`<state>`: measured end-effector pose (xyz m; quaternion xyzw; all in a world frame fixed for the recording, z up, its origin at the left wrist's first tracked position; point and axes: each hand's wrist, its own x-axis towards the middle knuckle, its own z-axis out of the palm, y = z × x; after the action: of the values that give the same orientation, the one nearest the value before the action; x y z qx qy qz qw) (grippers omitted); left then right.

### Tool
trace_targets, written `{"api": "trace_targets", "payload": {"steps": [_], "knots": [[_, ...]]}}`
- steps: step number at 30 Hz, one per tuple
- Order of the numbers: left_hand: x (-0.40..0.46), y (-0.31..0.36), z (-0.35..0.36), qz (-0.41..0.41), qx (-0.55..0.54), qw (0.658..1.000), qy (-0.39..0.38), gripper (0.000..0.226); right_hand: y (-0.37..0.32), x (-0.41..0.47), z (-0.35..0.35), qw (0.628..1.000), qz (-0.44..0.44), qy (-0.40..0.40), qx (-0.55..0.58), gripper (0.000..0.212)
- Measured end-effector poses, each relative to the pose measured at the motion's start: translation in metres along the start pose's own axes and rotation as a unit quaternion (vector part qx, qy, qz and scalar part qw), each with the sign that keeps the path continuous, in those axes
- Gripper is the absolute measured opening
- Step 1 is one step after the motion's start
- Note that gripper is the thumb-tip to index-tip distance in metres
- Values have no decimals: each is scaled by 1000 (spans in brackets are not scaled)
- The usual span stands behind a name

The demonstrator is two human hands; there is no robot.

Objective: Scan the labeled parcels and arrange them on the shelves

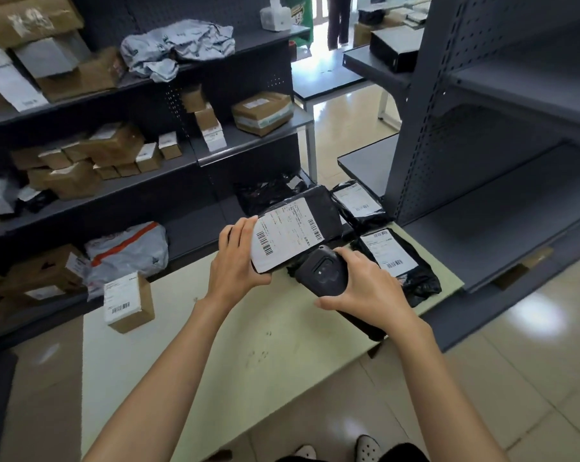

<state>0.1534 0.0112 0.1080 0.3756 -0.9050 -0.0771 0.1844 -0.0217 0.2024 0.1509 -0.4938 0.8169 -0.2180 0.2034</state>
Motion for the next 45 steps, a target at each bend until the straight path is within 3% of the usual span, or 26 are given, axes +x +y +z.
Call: {"api": "trace_targets", "payload": {"steps": [6,12,15,23,35,45], "knots": [[20,6,30,64,-49,995,-67,111,16,-15,15,995,92,32,38,86],[46,76,86,164,-77,971,-157,115,68,-55,9,969,226,90,49,84],[51,133,113,234,-84,950,-189,115,98,-85,-4,947,287,129,67,93],[57,307,180,369,-116,893,-231,112,207,-163,-51,882,398,223,117,83],[58,614,257,421,-146,865,-231,108,428,-271,-202,823,474,291,113,74],[136,761,335,435,-111,864,-227,107,577,-245,-292,831,465,283,116,76]]}}
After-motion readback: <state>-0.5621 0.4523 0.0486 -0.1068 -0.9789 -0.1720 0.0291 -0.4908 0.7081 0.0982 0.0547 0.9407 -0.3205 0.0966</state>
